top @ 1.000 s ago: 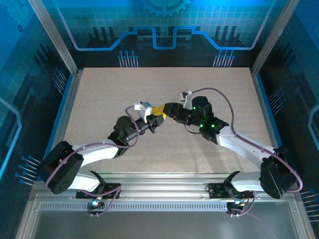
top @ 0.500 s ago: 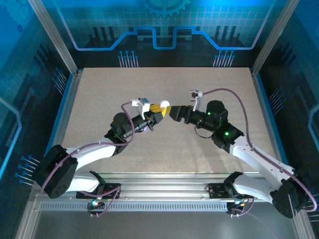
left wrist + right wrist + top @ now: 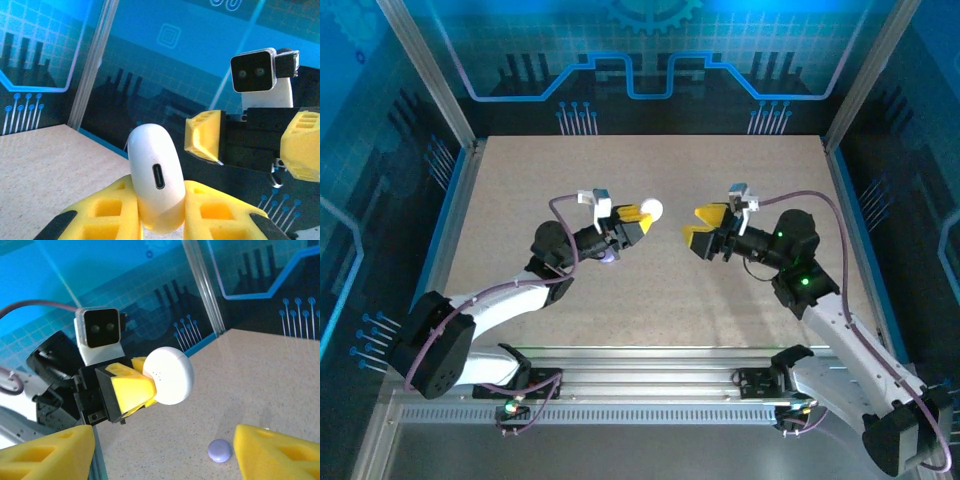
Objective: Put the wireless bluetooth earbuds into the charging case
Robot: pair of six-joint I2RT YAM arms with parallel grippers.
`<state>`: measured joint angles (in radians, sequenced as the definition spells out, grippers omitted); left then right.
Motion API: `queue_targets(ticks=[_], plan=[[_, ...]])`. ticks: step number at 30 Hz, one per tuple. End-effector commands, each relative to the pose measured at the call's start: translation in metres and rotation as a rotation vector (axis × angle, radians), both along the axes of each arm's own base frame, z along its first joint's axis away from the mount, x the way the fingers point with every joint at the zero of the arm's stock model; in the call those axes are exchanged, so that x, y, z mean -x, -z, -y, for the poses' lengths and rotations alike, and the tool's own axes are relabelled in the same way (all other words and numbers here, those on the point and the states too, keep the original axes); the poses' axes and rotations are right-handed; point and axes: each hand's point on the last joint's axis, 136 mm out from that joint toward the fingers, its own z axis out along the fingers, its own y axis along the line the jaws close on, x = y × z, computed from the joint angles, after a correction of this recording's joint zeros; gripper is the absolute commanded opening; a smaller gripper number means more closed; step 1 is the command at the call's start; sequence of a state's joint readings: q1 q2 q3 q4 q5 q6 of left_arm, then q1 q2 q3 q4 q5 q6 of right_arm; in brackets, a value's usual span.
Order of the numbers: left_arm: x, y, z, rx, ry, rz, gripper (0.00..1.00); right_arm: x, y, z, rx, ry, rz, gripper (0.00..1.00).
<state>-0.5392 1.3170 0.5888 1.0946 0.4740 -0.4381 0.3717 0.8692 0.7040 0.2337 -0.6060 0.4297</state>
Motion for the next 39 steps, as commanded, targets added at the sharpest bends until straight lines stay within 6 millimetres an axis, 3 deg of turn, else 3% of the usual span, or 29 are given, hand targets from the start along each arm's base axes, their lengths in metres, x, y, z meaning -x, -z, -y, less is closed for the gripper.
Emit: queue_targets(ticks=[1, 10, 22, 29, 34, 39], plan=[[0.018, -0.033, -0.002, 0.074, 0.073, 0.101, 0.12, 0.011, -0.008, -0.003, 0.042, -0.097, 0.141, 0.74], [0.029, -0.045, 0.0, 0.125, 0.151, 0.132, 0.13, 0.017, -0.025, -0.023, 0.045, -0.305, 0.153, 0.65], [0.034, -0.048, -0.002, 0.143, 0.166, 0.151, 0.13, 0.007, -0.044, -0.04, 0.04, -0.409, 0.125, 0.65], [0.035, -0.05, -0.002, 0.144, 0.167, 0.159, 0.13, 0.005, -0.04, -0.054, 0.046, -0.528, 0.048, 0.62], [0.035, -0.052, -0.002, 0.146, 0.167, 0.165, 0.13, 0.017, -0.037, -0.064, 0.061, -0.622, 0.033, 0.6], [0.035, -0.054, -0.002, 0.152, 0.165, 0.164, 0.13, 0.026, -0.033, -0.071, 0.073, -0.684, 0.02, 0.51]])
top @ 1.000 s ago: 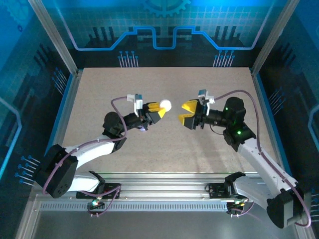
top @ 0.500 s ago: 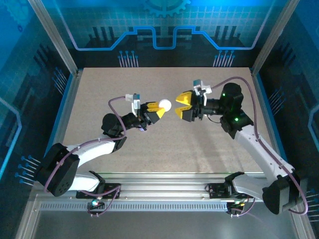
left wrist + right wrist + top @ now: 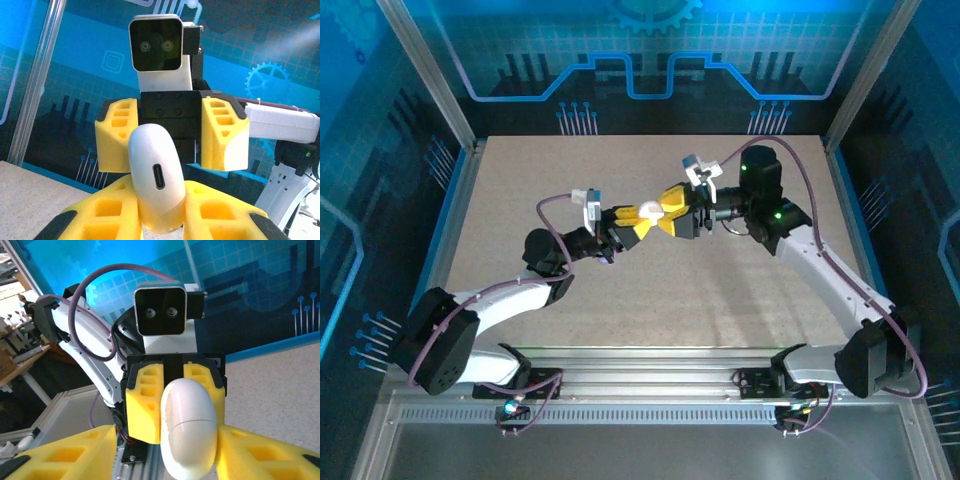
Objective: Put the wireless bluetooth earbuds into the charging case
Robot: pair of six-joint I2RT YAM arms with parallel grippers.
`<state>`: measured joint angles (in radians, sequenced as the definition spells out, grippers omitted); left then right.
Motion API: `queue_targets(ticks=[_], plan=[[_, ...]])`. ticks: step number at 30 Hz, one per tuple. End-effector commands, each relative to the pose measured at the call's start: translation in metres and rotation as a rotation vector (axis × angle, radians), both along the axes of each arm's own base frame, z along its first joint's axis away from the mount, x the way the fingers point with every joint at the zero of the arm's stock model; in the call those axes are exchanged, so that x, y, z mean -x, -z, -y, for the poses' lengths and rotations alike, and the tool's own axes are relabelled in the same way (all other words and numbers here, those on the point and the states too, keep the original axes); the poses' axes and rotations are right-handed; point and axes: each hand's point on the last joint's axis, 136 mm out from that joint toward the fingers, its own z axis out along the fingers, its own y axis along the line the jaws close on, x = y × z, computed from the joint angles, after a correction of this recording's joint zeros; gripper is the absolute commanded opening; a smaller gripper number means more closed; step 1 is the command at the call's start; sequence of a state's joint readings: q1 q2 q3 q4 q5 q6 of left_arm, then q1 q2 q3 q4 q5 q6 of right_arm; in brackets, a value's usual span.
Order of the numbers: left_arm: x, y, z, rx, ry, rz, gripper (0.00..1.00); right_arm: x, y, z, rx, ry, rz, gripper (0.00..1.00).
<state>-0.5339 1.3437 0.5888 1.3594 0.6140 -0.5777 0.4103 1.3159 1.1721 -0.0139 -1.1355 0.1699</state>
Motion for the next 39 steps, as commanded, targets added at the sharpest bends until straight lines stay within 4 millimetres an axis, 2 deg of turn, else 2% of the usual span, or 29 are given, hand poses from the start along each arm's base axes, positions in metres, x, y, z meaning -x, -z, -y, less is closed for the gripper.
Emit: queue_targets(ticks=[1, 9, 12, 15, 17, 19, 22, 24, 33, 39], plan=[[0.001, -0.018, -0.003, 0.035, -0.005, 0.055, 0.13, 0.021, 0.0, -0.007, 0.005, -0.112, -0.014, 0.47], [0.003, -0.019, -0.004, 0.037, -0.003, 0.057, 0.14, 0.019, 0.001, -0.01, 0.005, -0.134, -0.011, 0.23], [0.001, -0.016, -0.003, 0.033, -0.004, 0.049, 0.15, 0.019, 0.002, -0.011, 0.01, -0.136, -0.006, 0.2], [0.0, -0.011, -0.003, 0.025, -0.011, 0.041, 0.2, 0.022, 0.003, -0.01, 0.023, -0.138, -0.004, 0.16], [-0.002, -0.005, -0.004, 0.014, -0.024, 0.034, 0.26, 0.024, 0.004, -0.008, 0.039, -0.132, 0.005, 0.15], [-0.004, 0.003, -0.004, -0.008, -0.037, 0.024, 0.38, 0.025, 0.008, -0.005, 0.069, -0.11, 0.02, 0.15], [-0.007, 0.017, -0.003, -0.07, -0.064, 0.014, 0.53, 0.025, 0.019, -0.001, 0.143, -0.067, 0.044, 0.15], [-0.009, 0.028, -0.002, -0.131, -0.084, 0.013, 0.59, 0.025, 0.027, 0.003, 0.191, -0.043, 0.074, 0.16], [0.009, 0.053, -0.006, -0.451, -0.104, 0.109, 0.75, 0.023, 0.051, 0.025, 0.403, 0.044, 0.272, 0.15], [0.024, 0.063, -0.011, -0.629, -0.054, 0.169, 0.76, 0.022, 0.071, 0.028, 0.586, 0.056, 0.437, 0.14]])
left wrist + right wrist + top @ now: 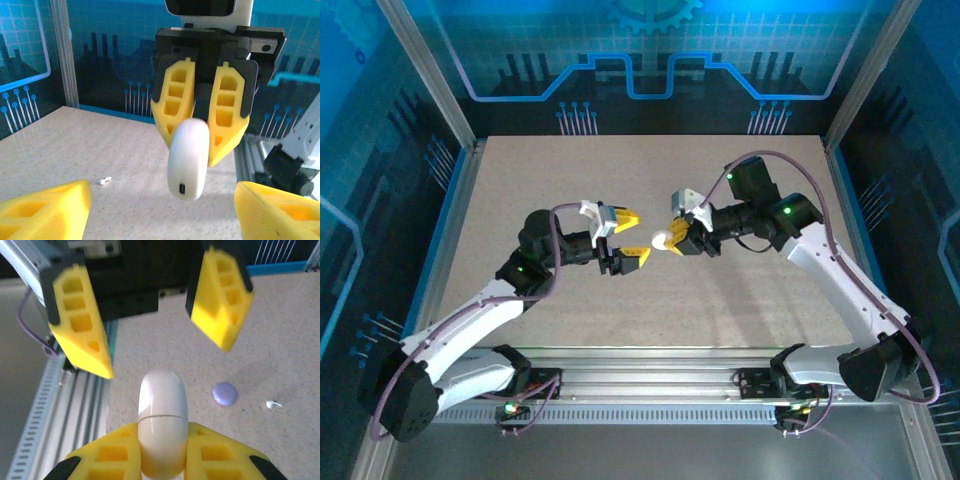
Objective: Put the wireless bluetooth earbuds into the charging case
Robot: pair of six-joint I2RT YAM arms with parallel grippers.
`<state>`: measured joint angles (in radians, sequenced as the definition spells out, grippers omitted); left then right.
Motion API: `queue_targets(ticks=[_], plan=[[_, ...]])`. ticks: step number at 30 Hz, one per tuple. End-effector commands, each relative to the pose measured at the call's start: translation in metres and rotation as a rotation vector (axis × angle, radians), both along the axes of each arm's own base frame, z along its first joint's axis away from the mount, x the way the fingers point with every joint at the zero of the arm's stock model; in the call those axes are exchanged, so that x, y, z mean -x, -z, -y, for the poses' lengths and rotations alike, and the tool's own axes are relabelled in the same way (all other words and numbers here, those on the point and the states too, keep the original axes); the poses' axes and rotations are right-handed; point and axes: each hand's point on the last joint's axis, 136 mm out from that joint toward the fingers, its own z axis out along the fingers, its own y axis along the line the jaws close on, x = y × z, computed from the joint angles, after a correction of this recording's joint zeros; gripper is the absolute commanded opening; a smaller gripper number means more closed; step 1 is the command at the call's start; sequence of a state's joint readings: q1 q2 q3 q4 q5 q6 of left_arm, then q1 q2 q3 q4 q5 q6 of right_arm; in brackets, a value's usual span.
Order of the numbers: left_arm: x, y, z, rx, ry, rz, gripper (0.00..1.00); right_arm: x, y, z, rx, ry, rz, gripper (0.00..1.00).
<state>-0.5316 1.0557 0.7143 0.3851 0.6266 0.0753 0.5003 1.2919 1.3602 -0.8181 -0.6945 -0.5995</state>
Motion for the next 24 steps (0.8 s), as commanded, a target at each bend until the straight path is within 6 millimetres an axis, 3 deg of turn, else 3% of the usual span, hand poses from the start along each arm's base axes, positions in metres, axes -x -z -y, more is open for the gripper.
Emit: queue_targets(ticks=[1, 11, 24], plan=[[0.014, 0.024, -0.005, -0.168, 0.056, 0.018, 0.75, 0.003, 0.012, 0.007, 0.155, -0.012, 0.133, 0.14], [0.032, 0.038, 0.009, -0.268, 0.157, 0.013, 0.7, 0.011, 0.022, -0.007, 0.225, -0.07, 0.202, 0.14], [0.03, 0.034, 0.015, -0.244, 0.147, 0.031, 0.52, 0.02, 0.029, -0.02, 0.206, -0.142, 0.188, 0.15]])
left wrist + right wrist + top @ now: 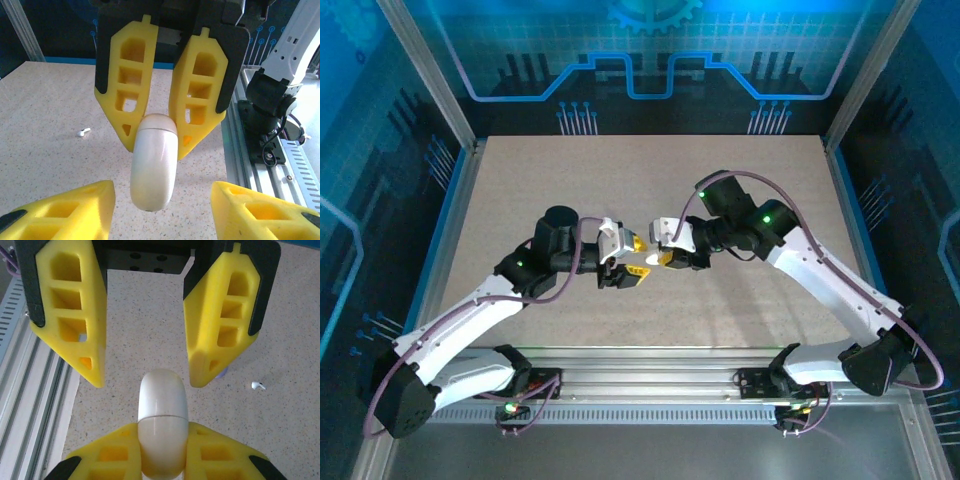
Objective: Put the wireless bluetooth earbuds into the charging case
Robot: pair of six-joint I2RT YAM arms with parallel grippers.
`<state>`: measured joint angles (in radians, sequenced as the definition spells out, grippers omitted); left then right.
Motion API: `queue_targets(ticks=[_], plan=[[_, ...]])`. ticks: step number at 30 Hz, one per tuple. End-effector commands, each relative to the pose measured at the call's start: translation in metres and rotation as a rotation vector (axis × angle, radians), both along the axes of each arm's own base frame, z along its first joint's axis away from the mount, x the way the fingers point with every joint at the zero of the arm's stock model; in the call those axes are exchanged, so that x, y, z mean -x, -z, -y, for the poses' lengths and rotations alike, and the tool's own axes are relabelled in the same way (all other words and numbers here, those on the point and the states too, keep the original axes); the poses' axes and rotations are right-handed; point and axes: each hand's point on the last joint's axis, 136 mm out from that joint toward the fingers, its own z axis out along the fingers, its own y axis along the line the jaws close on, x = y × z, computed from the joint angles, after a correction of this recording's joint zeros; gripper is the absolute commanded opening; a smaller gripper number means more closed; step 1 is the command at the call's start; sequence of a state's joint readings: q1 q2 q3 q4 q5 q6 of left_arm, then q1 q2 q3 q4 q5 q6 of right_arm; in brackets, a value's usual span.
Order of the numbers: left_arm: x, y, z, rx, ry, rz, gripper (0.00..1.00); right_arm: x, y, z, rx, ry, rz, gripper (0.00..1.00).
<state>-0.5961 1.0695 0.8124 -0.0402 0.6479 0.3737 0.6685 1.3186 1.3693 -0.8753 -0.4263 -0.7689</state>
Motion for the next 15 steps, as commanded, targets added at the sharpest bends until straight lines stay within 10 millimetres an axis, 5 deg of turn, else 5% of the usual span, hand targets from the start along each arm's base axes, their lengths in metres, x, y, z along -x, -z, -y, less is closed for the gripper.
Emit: queue_targets(ticks=[1, 15], plan=[[-0.0007, -0.01, 0.0047, 0.017, 0.017, 0.034, 0.52, 0.0076, -0.0048, -0.0073, -0.018, -0.048, -0.004, 0.15], [-0.0006, -0.0139, 0.0107, 0.03, 0.034, 0.028, 0.31, 0.0142, -0.0038, -0.0145, -0.041, -0.089, -0.023, 0.16]])
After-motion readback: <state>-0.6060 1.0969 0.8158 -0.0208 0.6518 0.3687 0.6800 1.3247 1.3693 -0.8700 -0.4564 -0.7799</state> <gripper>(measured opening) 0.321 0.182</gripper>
